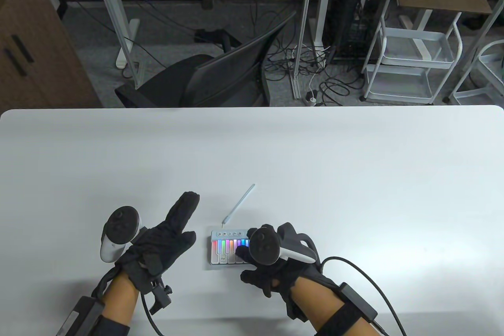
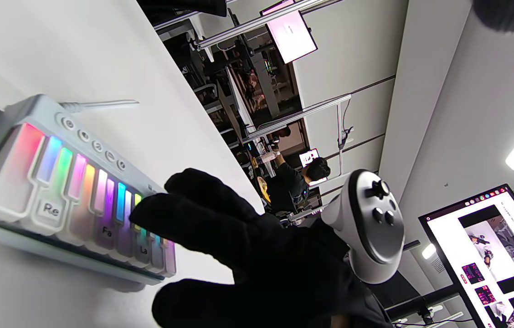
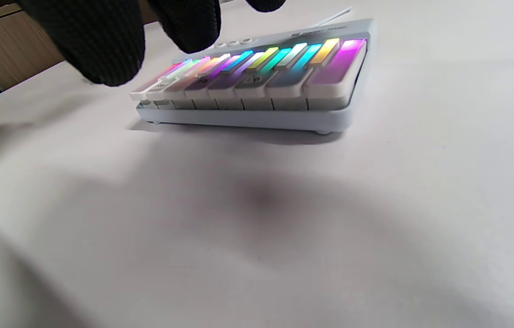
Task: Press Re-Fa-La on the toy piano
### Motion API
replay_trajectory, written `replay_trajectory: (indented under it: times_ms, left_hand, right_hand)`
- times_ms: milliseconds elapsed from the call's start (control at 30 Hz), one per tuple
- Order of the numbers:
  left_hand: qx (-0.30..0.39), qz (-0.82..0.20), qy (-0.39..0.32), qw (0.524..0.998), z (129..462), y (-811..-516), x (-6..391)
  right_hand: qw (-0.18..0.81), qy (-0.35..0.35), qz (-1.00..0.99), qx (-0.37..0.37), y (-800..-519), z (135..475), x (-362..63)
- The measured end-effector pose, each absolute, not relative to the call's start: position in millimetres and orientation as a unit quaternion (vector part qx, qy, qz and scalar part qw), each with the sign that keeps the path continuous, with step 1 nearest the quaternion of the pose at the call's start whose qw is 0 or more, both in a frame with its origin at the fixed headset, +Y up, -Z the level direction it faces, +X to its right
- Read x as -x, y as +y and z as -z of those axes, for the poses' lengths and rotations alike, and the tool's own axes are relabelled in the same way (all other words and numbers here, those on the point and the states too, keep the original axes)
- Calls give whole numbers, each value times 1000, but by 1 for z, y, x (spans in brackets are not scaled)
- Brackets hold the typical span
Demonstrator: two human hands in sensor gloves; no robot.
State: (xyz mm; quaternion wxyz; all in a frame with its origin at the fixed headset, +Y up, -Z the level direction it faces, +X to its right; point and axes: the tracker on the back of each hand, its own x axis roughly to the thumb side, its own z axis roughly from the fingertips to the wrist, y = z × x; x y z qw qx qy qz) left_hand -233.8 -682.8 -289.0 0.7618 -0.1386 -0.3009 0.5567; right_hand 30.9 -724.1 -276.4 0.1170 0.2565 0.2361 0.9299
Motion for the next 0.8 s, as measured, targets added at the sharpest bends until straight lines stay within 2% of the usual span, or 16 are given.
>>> replay_trajectory:
  times_ms: [800]
  left_hand:
    - [139,-553,-301,764,289,-683,233]
  right_hand:
    - [97,252,-926,-264,-733,273,-23]
